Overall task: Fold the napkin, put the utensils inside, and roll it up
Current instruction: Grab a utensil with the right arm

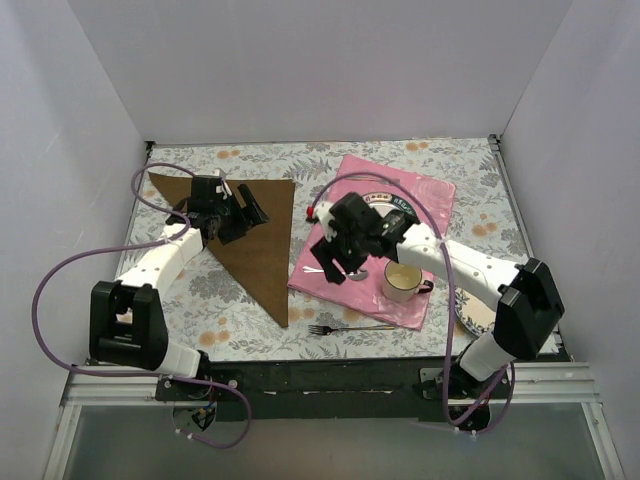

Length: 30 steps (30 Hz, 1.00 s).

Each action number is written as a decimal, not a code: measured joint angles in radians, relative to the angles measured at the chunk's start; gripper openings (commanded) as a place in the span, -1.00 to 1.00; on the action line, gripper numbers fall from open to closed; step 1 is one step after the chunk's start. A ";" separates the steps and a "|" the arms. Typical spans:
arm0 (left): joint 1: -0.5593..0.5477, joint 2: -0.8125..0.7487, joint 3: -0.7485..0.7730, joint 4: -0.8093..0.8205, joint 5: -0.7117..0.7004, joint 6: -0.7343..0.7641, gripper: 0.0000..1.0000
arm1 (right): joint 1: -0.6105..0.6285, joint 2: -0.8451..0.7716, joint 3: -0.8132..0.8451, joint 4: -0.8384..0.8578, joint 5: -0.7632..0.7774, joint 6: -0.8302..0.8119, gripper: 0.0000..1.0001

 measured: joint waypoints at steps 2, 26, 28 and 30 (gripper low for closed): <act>-0.006 0.041 0.002 0.000 0.048 0.008 0.57 | 0.084 -0.036 -0.080 -0.056 0.056 -0.028 0.47; -0.052 -0.070 -0.045 -0.025 -0.084 0.090 0.64 | 0.386 0.029 -0.261 -0.103 0.193 -0.307 0.15; -0.052 -0.073 -0.045 -0.031 -0.098 0.092 0.64 | 0.386 0.032 -0.277 -0.086 0.190 -0.306 0.11; -0.052 -0.078 -0.045 -0.032 -0.108 0.092 0.64 | 0.386 0.037 -0.293 -0.069 0.189 -0.305 0.04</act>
